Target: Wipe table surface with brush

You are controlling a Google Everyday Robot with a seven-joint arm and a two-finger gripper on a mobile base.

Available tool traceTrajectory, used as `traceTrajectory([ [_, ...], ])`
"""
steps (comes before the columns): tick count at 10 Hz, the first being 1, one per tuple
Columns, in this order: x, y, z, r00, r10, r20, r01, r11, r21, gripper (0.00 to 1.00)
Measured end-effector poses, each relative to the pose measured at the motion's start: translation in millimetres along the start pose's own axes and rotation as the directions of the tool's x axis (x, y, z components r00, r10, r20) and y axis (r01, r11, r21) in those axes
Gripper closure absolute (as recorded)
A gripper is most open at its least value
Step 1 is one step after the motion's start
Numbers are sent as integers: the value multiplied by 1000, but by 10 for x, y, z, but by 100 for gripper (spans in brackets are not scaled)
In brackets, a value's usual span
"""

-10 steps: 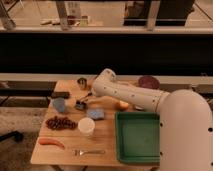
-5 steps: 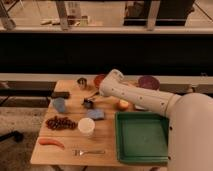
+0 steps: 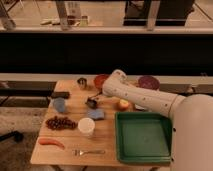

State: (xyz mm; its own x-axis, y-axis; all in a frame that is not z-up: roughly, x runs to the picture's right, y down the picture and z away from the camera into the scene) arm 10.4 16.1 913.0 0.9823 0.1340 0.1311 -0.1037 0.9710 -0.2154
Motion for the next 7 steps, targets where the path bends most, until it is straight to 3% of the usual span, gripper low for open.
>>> traceTrajectory([
  [7,-175,-235,176,998,-53,-19,53,999,8,95],
])
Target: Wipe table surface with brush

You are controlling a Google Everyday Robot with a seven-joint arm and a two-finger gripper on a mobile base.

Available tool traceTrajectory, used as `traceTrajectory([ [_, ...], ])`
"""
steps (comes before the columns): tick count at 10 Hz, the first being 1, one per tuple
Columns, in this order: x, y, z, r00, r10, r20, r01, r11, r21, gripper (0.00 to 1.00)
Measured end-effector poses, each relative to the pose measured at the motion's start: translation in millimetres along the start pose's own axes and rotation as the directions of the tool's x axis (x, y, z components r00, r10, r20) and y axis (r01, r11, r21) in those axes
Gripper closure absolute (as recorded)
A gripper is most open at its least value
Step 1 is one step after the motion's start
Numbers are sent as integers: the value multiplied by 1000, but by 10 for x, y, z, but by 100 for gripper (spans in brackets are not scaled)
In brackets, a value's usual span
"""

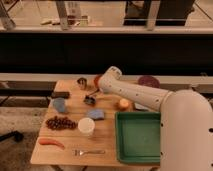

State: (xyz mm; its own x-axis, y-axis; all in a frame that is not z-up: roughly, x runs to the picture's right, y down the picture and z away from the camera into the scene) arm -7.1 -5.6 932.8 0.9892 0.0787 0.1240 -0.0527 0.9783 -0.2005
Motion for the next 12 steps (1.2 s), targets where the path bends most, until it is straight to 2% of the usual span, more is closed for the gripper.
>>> traceTrajectory([
  [3,-47,-75,-43,1000,-22,-12,23,999,27,95],
  [6,-163,-92,-53,999,-38,-2,38,999,38,95],
  [12,-599,-93,98,994,-91,59,90,996,22,95],
])
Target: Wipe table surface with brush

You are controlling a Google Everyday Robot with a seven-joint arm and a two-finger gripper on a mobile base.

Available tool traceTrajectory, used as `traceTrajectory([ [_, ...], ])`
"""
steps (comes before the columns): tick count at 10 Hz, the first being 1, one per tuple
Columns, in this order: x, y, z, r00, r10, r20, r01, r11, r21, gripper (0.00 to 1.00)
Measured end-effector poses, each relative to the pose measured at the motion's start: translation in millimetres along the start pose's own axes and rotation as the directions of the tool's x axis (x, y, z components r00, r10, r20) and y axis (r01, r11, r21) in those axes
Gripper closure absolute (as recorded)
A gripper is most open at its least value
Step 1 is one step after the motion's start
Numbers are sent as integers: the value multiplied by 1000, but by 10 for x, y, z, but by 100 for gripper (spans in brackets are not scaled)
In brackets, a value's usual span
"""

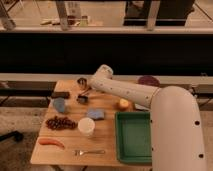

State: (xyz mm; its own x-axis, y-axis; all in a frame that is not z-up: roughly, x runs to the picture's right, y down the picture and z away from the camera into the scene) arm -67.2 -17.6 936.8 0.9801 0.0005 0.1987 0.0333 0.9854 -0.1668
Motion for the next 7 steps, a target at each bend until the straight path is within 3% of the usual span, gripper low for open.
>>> traceTrajectory([
  [3,-12,41,-4,1000,-3,14,3,1000,-6,95],
  [7,1,270,-174,1000,-5,23,5,1000,-25,95],
])
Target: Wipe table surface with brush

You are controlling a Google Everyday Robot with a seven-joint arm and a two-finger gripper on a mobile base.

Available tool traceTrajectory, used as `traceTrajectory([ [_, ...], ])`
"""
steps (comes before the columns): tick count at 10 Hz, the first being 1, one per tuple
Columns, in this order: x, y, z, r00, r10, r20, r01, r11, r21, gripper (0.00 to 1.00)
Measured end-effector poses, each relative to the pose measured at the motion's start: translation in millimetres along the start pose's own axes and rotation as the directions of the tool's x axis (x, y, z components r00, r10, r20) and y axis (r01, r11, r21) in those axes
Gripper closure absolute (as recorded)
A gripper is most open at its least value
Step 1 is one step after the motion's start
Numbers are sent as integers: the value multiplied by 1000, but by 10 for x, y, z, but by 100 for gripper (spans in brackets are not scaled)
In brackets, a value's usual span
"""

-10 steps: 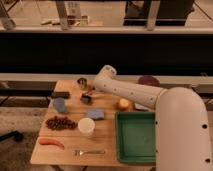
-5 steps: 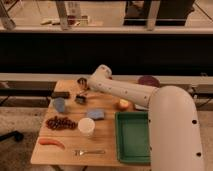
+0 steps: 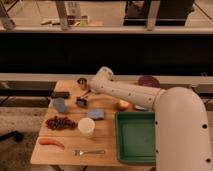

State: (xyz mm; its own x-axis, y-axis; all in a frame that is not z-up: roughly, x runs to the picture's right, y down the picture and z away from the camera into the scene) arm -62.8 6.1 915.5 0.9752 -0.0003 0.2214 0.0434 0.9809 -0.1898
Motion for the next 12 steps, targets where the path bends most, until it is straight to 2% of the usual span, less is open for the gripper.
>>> traceTrajectory([
  [4,-52,139,-26,1000,-9,10,9,999,-33,95],
  [7,8,117,-42,1000,0,0,0,1000,-29,95],
  [12,496,129,-218,995,80,-60,-79,997,7,95],
])
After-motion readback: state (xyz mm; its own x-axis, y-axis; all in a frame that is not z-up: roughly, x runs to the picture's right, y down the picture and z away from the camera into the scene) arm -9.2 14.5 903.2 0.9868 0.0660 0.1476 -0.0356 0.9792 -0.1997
